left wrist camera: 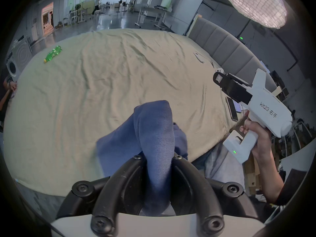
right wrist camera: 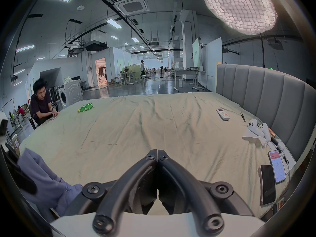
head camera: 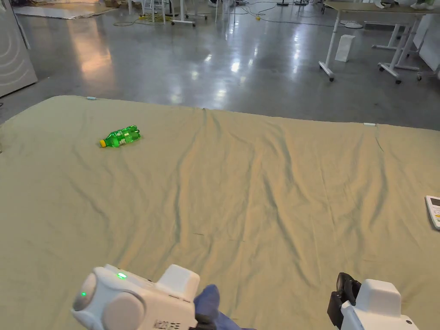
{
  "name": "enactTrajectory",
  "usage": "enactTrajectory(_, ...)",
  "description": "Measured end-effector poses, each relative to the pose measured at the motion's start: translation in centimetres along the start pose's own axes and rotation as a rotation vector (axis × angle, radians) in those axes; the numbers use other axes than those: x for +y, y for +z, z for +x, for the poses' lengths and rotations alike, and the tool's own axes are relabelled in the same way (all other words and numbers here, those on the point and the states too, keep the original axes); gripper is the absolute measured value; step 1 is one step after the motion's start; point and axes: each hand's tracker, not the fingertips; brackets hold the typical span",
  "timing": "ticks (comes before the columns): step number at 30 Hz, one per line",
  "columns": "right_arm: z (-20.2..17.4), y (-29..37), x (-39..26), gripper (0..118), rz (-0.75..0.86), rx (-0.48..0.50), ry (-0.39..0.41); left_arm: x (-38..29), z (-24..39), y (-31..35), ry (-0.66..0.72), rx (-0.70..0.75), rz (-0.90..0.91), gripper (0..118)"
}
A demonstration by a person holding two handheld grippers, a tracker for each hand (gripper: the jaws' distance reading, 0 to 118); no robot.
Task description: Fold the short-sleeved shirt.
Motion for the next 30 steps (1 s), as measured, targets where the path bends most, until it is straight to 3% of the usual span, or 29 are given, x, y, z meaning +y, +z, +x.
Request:
enactTrajectory(8, 0.6, 0.7, -0.4, 0, -0.004, -0.02, -0.018, -0.3, 2.2, -9.5, 0.117, -0.047, -0.128, 24)
enactTrajectory(11, 1.0, 0.7, -0.5, 0, -0.007, -0.026, -0.023, -0.5, 1.6, -11.2, 0.221, -0.072, -0.13, 26)
enactTrajectory(14, 1.3, 0.7, -0.5, 0, -0.007, -0.032, -0.026, -0.3, 1.0, -10.4, 0.275, -0.163, -0.107, 46)
enactTrajectory(16, 1.4, 0.9, -0.4, 0, -0.005, -0.037, -0.026, -0.4, 0.0, -9.6, 0.299, -0.243, -0.08, 67)
enactTrajectory(19, 1.6, 1.1, -0.4, 0, -0.003, -0.042, -0.027, 0.4, -0.5, -7.1, 0.336, -0.273, -0.014, 71)
enactTrajectory(22, 2.0, 1.1, -0.4, 0, -0.005, -0.046, -0.036, 0.8, -1.0, -5.8, 0.291, -0.221, 0.031, 69)
enactTrajectory(23, 2.1, 1.2, -0.4, 0, -0.007, -0.047, -0.041, 0.5, -0.8, -5.6, 0.249, -0.177, 0.037, 63)
enactTrajectory(26, 2.0, 1.4, -0.3, 0, -0.011, -0.048, -0.042, 0.2, -0.5, -6.9, 0.221, -0.142, -0.014, 21)
enactTrajectory(30, 2.2, 1.4, -0.3, 0, -0.013, -0.05, -0.046, -1.1, 0.5, -9.6, 0.253, -0.252, -0.069, 20)
